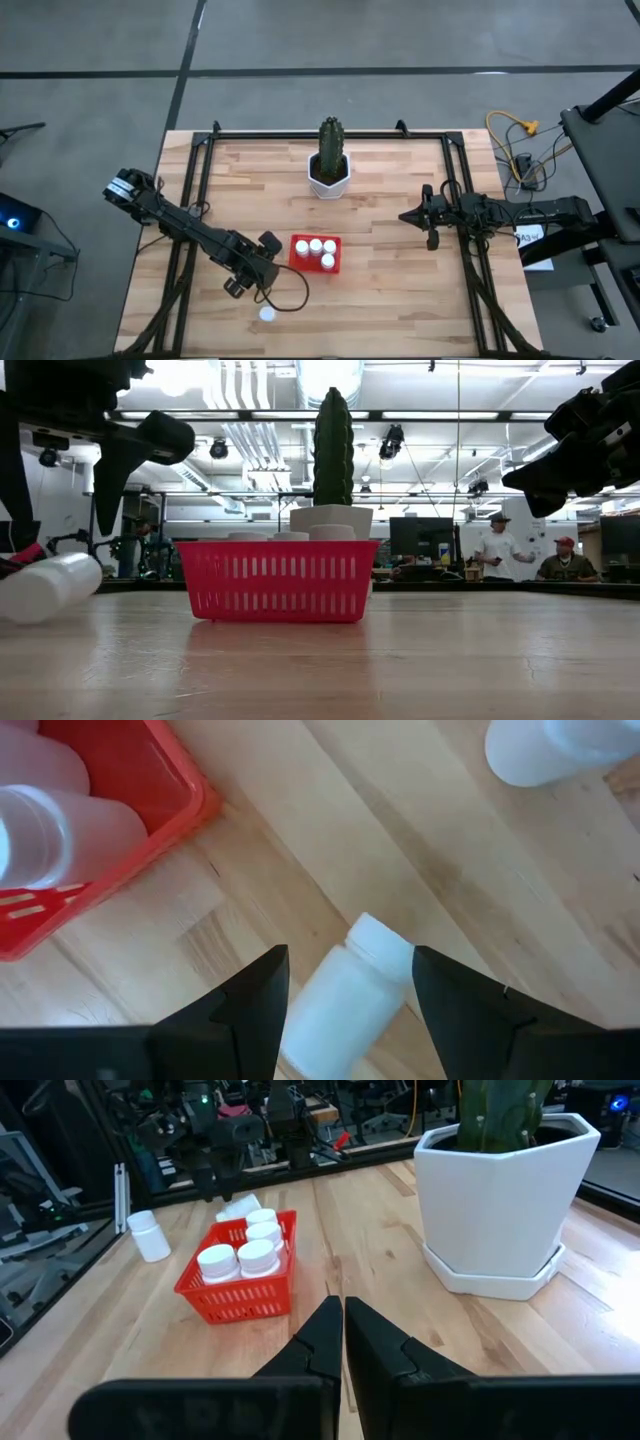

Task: Pick and place pill bottles into a basket
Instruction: Put the white pill bottle into the red bin

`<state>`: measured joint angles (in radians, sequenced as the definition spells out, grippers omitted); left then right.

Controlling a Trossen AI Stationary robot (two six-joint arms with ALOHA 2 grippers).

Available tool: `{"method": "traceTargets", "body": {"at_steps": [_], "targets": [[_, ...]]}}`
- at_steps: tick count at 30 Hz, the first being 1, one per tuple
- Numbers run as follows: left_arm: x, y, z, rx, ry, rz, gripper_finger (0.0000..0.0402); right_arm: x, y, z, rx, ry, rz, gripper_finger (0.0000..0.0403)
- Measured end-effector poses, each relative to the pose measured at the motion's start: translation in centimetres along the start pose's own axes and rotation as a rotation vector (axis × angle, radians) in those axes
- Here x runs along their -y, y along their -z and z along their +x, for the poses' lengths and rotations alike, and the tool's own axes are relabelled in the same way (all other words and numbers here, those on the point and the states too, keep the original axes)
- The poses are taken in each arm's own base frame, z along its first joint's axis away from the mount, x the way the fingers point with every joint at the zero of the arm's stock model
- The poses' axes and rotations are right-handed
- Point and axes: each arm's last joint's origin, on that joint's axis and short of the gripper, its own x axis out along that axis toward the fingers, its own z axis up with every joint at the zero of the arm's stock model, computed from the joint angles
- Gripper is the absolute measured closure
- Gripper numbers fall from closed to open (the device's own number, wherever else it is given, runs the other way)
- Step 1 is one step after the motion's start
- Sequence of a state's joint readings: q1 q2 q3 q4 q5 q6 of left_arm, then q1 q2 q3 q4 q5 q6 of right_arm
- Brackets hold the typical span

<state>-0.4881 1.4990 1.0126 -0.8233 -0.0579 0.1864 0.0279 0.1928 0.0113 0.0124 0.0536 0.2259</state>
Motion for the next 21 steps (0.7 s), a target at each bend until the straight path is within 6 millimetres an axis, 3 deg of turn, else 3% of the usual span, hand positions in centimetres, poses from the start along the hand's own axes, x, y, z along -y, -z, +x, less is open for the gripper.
{"method": "traceTargets", "body": {"at_steps": [11,21], "targets": [[0.1,0.5,0.1,-0.053,0.010,0.015,0.0206,0.0,0.0,0.0,0.000,0.000,0.002,0.0394],[0.1,1.2,0.9,-0.069,0.005,0.162,0.0206,0.0,0.0,0.0,0.000,-0.001,0.001,0.0394]]}}
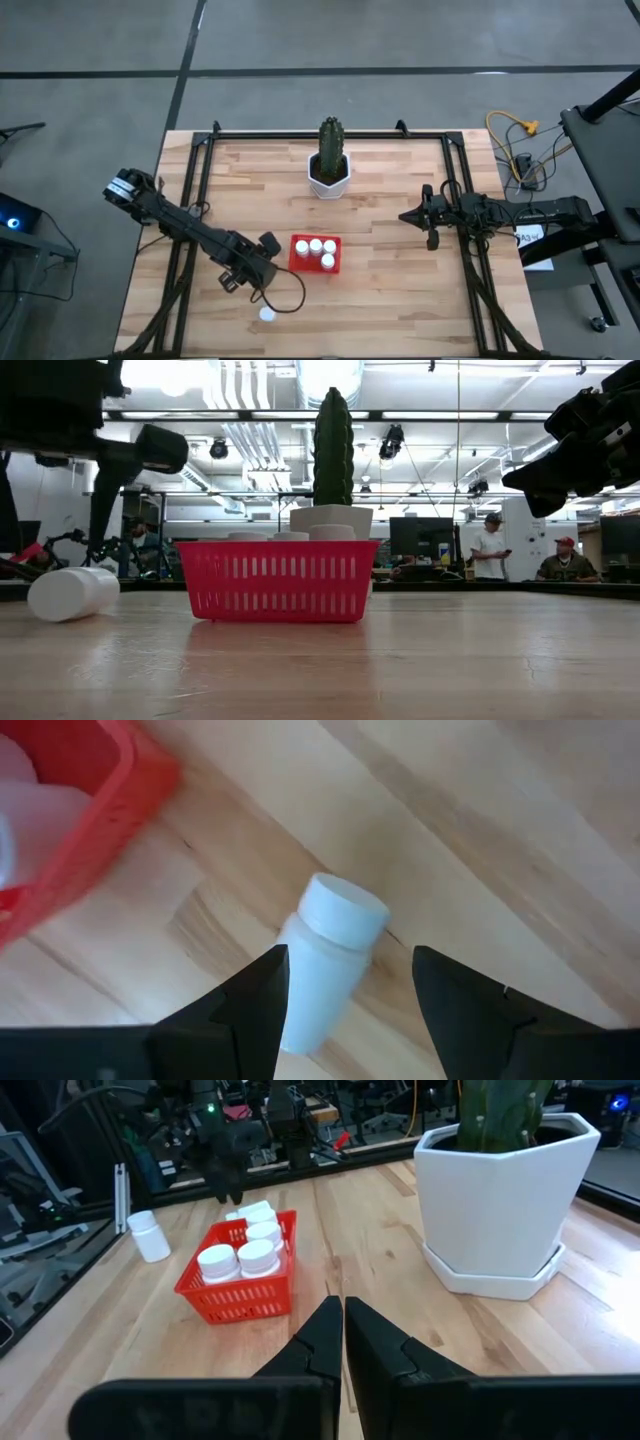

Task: Pick and place pill bottles into a basket
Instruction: Put the white pill bottle into the red bin

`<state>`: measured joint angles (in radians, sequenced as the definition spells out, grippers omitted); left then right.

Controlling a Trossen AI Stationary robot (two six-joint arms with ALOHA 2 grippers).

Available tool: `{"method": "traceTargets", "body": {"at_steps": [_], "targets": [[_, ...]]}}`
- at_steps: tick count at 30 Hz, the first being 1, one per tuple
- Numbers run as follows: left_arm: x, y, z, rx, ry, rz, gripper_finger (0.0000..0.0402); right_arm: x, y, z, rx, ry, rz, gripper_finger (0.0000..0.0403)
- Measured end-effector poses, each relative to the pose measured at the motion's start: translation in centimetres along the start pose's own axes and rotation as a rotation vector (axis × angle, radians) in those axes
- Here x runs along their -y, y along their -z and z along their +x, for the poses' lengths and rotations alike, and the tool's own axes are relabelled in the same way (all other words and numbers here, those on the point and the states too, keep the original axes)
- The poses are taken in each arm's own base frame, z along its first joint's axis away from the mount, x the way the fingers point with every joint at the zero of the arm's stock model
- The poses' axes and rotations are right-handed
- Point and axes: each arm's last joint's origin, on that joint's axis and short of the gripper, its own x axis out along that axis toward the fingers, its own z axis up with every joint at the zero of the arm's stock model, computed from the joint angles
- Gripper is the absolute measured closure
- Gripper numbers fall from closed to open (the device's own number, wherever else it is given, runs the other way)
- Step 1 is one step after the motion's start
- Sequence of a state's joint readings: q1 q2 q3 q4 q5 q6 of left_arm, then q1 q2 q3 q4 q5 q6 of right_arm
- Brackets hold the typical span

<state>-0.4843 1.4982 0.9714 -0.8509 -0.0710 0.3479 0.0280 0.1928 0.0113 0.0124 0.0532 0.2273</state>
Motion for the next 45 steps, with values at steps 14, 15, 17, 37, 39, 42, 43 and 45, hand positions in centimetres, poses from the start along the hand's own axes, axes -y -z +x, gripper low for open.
{"method": "traceTargets", "body": {"at_steps": [14,15,17,37,39,42,43,45], "targets": [[-0.3,0.6,1.4,0.016,-0.033,0.037,0.0206,0.0,0.0,0.0,0.000,0.000,0.000,0.0394],[-0.3,0.6,1.4,0.017,-0.033,0.037,0.0206,0.0,0.0,0.0,0.000,0.000,-0.001,0.0394],[-0.3,0.6,1.4,0.023,-0.023,0.038,0.0206,0.0,0.0,0.0,0.000,0.001,-0.001,0.0394],[-0.1,-0.3,4.1,0.000,0.058,0.037,0.0206,0.0,0.0,0.0,0.001,0.000,0.001,0.0394],[-0.1,-0.3,4.1,0.000,0.058,0.037,0.0206,0.0,0.0,0.0,0.001,0.000,-0.001,0.0394],[-0.1,-0.3,4.1,-0.001,0.058,0.037,0.0206,0.0,0.0,0.0,0.001,0.000,-0.002,0.0394],[-0.1,-0.3,4.1,-0.001,0.057,0.037,0.0206,0.0,0.0,0.0,0.001,0.000,-0.002,0.0394],[-0.1,-0.3,4.1,-0.001,0.057,0.037,0.0210,0.0,0.0,0.0,0.001,0.000,-0.002,0.0394]]}}
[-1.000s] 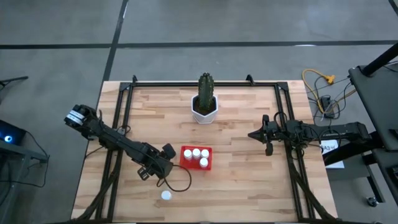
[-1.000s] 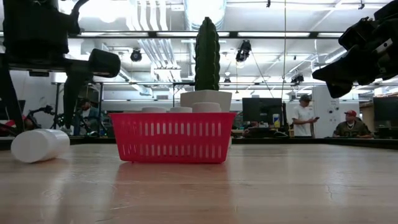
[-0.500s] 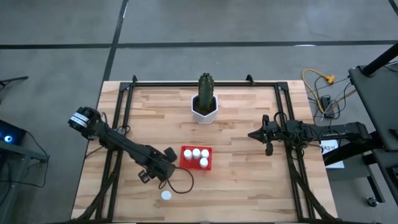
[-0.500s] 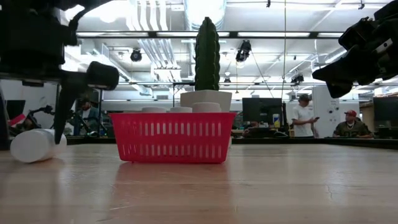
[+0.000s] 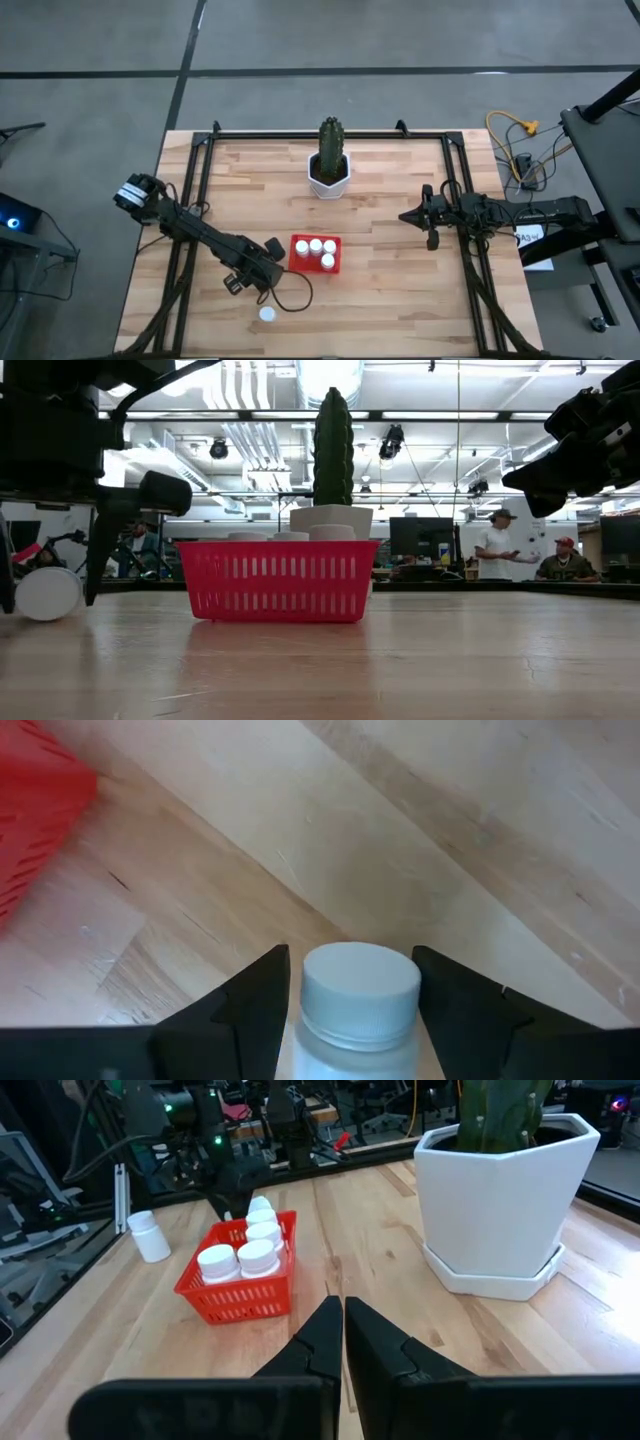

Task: Pick and place pill bottles into a basket
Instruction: Put the white pill bottle into the red bin

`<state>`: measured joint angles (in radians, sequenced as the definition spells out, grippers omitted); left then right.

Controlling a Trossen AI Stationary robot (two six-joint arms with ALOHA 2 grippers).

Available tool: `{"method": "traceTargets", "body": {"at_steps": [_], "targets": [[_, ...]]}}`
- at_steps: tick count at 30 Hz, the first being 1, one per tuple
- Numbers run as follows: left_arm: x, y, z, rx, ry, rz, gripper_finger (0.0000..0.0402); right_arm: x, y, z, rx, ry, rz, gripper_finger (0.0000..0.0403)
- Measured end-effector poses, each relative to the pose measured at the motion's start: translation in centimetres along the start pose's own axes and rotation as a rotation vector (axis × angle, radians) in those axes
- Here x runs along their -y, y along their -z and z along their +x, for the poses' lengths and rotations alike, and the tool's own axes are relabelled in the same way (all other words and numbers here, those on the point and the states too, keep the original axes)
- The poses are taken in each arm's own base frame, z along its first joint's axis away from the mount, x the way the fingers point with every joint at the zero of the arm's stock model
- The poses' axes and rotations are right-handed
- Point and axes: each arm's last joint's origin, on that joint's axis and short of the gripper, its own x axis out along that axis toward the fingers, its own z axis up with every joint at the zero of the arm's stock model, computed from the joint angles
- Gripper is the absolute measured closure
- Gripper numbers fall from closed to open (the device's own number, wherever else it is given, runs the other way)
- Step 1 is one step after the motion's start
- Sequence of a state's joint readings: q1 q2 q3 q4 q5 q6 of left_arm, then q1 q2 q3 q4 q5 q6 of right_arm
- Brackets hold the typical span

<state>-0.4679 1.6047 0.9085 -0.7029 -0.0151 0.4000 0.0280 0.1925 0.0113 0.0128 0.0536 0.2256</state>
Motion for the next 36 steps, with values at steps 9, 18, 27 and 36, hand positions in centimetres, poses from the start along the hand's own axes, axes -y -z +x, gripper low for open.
{"method": "traceTargets", "body": {"at_steps": [9,18,27,36], "targets": [[0.0,0.0,0.0,-0.004,0.002,-0.002,0.0261,0.0,0.0,0.0,0.000,0.000,0.000,0.0394],[-0.1,-0.2,-0.5,0.020,-0.009,-0.035,0.0261,0.0,0.0,0.0,0.000,0.000,0.000,0.0394],[-0.3,-0.9,-3.2,0.203,-0.114,-0.081,0.0261,0.0,0.0,0.0,0.000,0.000,0.000,0.0394],[-0.4,-0.3,-6.3,0.316,-0.302,-0.177,0.0261,0.0,0.0,0.0,-0.001,0.000,0.000,0.0394]]}}
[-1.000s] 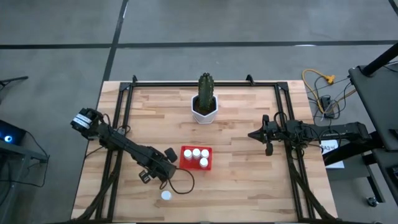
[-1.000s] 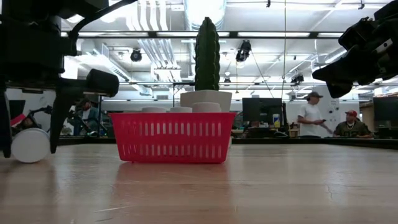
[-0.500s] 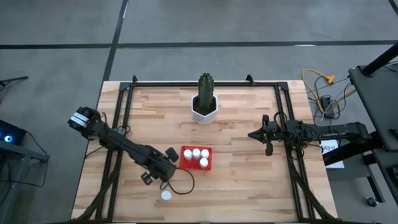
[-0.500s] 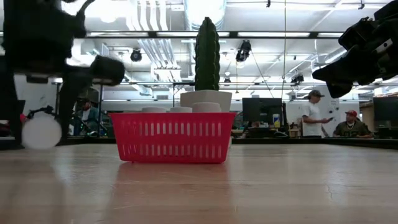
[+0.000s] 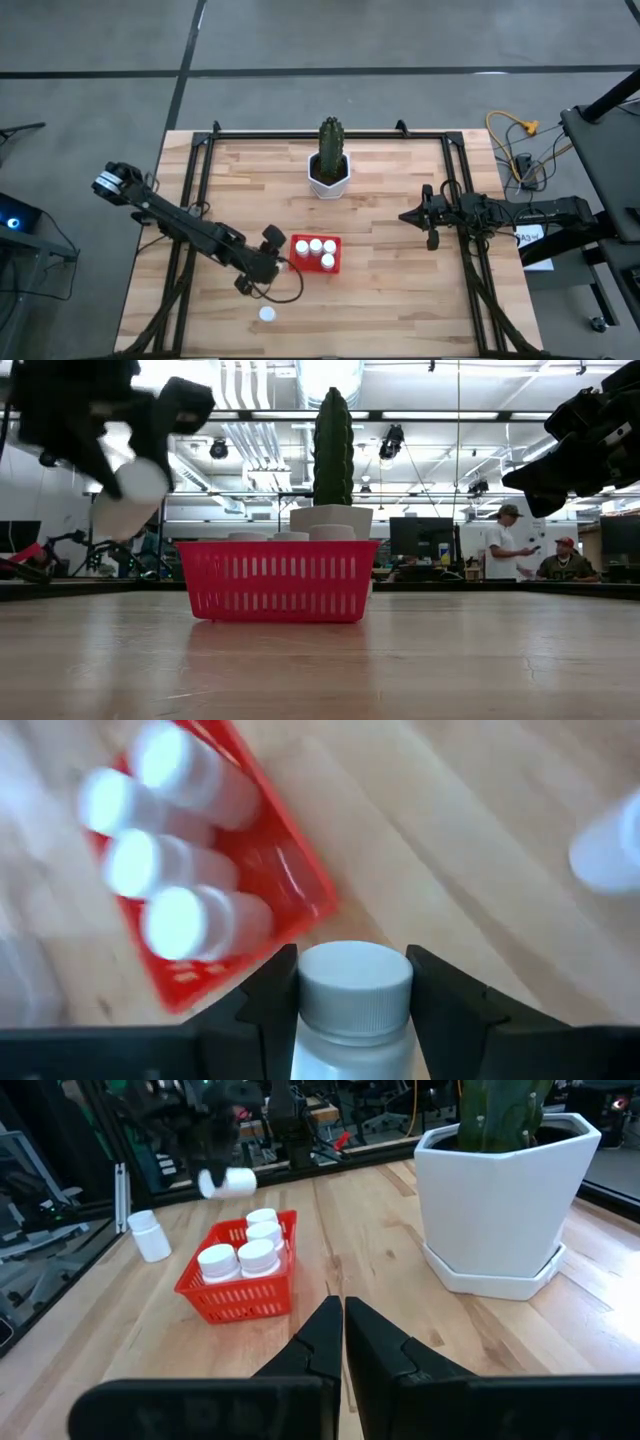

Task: Pick and place pill bottles into a basket
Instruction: Put the white pill bottle into the red bin

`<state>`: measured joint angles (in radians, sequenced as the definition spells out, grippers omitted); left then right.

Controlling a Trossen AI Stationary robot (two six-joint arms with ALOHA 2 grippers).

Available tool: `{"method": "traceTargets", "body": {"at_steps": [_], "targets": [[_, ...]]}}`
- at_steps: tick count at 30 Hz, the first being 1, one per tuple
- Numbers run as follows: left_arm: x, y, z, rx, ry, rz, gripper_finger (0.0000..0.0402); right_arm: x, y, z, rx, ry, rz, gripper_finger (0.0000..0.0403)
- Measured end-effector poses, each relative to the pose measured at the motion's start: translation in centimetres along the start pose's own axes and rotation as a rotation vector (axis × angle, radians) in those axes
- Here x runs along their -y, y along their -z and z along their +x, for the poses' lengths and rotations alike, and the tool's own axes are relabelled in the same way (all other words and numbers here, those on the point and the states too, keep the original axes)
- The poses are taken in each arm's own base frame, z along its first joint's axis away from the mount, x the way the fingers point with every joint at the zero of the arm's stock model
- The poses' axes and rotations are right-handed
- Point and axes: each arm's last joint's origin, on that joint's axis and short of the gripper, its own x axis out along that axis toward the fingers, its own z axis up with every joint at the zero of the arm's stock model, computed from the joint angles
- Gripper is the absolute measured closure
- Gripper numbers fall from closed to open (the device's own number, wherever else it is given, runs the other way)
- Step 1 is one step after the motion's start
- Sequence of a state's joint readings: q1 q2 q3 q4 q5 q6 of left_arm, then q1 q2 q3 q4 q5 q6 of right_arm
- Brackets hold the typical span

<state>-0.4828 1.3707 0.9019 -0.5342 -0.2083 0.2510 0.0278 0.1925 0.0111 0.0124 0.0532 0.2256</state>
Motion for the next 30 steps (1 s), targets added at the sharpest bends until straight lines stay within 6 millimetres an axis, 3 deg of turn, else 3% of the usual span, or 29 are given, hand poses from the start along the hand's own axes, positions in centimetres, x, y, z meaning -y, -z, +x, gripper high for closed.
{"method": "traceTargets", "body": {"at_steps": [8,14,30], "targets": [[-0.4,-0.4,-1.8,0.333,-0.088,-0.073,0.0261,0.0,0.0,0.0,0.000,0.000,0.000,0.0394],[-0.2,0.4,-2.0,0.569,-0.155,-0.099,0.0261,0.0,0.0,0.0,0.000,0.000,0.001,0.0394],[0.4,2.0,-1.2,0.828,-0.225,-0.155,0.0261,0.0,0.0,0.0,0.000,0.000,0.002,0.0394]]}}
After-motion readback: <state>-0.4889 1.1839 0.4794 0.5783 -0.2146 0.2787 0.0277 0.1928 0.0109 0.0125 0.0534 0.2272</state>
